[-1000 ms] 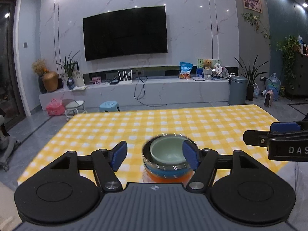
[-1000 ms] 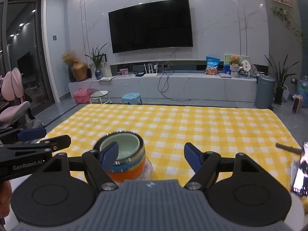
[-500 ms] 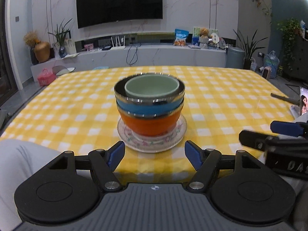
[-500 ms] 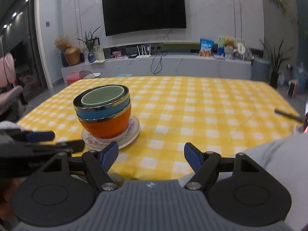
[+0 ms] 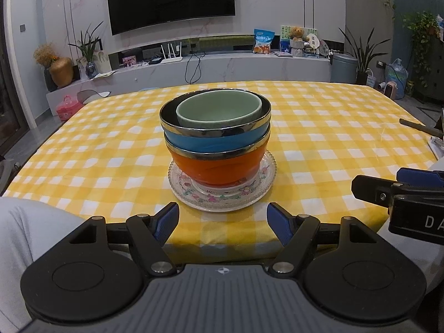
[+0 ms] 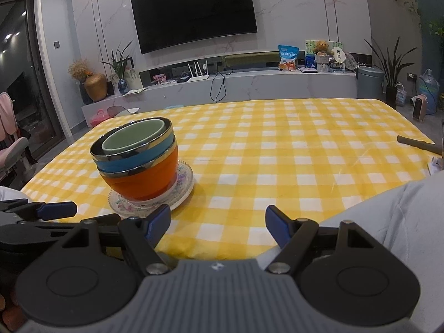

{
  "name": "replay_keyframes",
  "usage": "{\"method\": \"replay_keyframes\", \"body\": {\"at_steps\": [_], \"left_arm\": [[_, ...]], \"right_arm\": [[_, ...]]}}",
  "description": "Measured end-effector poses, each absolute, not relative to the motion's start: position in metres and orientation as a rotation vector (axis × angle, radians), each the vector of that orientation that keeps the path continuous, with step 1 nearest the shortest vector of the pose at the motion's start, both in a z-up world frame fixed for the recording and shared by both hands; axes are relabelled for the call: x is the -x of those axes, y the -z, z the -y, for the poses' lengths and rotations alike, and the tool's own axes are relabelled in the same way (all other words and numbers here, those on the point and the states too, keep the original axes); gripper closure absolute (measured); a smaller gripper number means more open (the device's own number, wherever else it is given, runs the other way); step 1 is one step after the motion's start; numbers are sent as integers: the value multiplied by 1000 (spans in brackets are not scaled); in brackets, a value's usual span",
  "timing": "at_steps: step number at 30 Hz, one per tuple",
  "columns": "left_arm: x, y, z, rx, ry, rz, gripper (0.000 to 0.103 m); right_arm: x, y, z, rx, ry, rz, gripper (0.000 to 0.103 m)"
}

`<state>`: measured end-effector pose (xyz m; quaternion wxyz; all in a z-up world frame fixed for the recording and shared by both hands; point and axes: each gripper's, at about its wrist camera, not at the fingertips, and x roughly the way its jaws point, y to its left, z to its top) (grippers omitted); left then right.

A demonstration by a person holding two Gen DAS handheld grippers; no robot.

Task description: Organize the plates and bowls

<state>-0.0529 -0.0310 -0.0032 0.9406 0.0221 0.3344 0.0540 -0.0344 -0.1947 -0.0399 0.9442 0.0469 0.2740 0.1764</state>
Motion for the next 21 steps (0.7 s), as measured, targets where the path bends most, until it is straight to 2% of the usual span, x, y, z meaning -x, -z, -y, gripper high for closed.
{"method": "replay_keyframes", "body": {"at_steps": [21], "left_arm": [[51, 3, 31, -49, -112, -683, 18]], "right_arm": [[35, 41, 194, -79, -351, -563, 29]]}}
